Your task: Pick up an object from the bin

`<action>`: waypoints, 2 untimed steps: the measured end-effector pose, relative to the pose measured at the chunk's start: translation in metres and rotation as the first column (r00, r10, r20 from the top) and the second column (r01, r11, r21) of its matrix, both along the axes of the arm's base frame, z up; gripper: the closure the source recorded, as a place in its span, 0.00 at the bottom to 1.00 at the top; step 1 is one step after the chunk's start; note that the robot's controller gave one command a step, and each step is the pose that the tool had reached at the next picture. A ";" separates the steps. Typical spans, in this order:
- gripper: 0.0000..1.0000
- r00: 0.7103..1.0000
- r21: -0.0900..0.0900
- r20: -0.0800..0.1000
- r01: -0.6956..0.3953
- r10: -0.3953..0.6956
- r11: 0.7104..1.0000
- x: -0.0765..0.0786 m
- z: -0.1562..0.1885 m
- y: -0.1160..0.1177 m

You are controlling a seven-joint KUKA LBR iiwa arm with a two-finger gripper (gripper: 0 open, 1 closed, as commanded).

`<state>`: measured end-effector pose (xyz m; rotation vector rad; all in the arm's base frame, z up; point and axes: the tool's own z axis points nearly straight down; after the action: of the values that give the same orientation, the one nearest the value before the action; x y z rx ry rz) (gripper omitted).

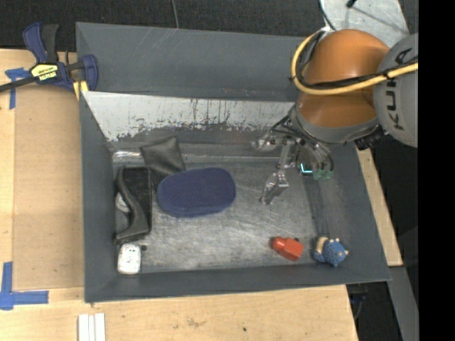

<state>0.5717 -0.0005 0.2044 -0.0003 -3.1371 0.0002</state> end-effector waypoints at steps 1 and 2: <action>0.00 0.994 -0.001 0.014 -0.108 0.108 0.994 0.000 -0.114 0.055; 1.00 0.994 0.000 0.026 -0.105 0.105 0.994 0.004 -0.108 0.055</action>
Offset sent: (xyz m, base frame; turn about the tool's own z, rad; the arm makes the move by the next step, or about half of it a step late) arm -0.0024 0.0552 -0.1137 -0.1072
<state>0.5752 0.0542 0.0963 0.1659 -3.1586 -0.0009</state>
